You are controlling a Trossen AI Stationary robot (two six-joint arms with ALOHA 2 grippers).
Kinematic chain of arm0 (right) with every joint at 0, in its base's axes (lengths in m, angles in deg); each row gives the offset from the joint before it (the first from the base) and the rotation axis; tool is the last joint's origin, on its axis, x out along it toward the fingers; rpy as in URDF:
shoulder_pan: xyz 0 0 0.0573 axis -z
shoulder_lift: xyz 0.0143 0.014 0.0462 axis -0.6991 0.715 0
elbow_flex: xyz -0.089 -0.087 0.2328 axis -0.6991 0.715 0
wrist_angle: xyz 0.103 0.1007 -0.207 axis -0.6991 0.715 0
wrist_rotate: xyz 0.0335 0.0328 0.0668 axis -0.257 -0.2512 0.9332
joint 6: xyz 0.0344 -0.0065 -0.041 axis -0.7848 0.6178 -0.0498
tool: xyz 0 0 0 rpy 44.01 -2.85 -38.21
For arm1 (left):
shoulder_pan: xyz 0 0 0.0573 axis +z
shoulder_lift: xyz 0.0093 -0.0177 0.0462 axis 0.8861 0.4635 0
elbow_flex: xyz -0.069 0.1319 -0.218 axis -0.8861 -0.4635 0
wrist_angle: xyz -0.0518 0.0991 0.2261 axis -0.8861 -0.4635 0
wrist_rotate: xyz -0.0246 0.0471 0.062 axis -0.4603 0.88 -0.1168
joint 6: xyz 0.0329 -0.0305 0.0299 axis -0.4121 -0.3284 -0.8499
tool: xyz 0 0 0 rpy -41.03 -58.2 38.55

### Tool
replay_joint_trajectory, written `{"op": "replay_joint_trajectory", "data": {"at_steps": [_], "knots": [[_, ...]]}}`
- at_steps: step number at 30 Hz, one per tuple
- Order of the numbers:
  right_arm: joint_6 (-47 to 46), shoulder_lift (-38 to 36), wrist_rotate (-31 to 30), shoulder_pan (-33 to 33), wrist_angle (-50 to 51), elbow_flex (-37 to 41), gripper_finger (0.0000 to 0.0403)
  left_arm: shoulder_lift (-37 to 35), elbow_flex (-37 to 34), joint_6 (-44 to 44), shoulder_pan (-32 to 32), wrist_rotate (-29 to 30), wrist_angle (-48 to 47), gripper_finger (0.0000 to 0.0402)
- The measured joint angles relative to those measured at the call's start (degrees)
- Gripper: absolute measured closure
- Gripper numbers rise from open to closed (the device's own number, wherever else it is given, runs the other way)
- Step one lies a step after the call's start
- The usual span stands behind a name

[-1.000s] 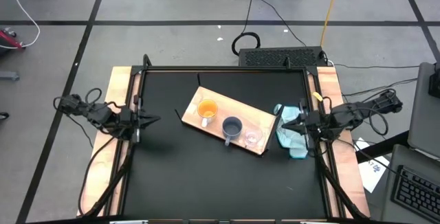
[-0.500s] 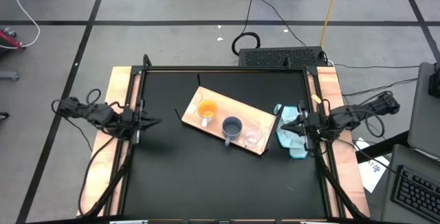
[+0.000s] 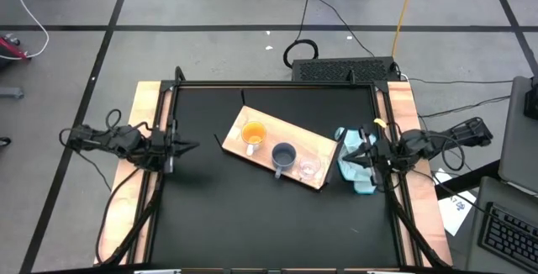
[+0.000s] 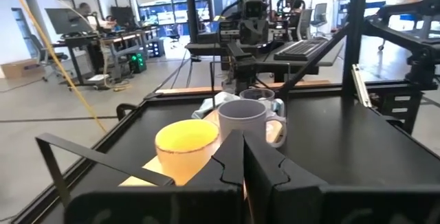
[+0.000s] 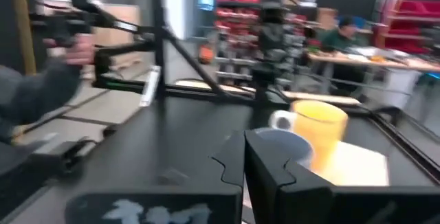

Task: Stack small to large cups/mugs on shelf
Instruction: Return to Home Position

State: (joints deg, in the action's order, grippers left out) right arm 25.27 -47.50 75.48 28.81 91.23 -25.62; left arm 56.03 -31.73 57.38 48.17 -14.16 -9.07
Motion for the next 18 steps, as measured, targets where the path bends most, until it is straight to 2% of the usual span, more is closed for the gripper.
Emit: {"op": "replay_joint_trajectory", "data": {"at_steps": [2, 5, 13, 18], "knots": [[-0.8, 0.04, -3.23, 0.69, 0.45, 0.0, 0.0403, 0.0, 0.0, 0.0, 0.64, 0.0, -0.04, 0.0402], [-1.18, 0.02, -3.63, 2.45, 0.74, 0.0, 0.0403, 0.0, 0.0, -1.01, 1.59, -0.45, -0.25, 0.0402], [-2.21, -0.02, 9.58, 4.69, 1.01, 0.0, 0.0403, 1.63, 0.0, -2.16, 1.94, -6.5, -0.18, 0.0401], [-4.09, -1.49, 9.81, 4.6, 3.43, 0.0, 0.0403, 5.24, -0.02, -2.51, 1.94, -6.51, -0.71, 0.0401]]}}
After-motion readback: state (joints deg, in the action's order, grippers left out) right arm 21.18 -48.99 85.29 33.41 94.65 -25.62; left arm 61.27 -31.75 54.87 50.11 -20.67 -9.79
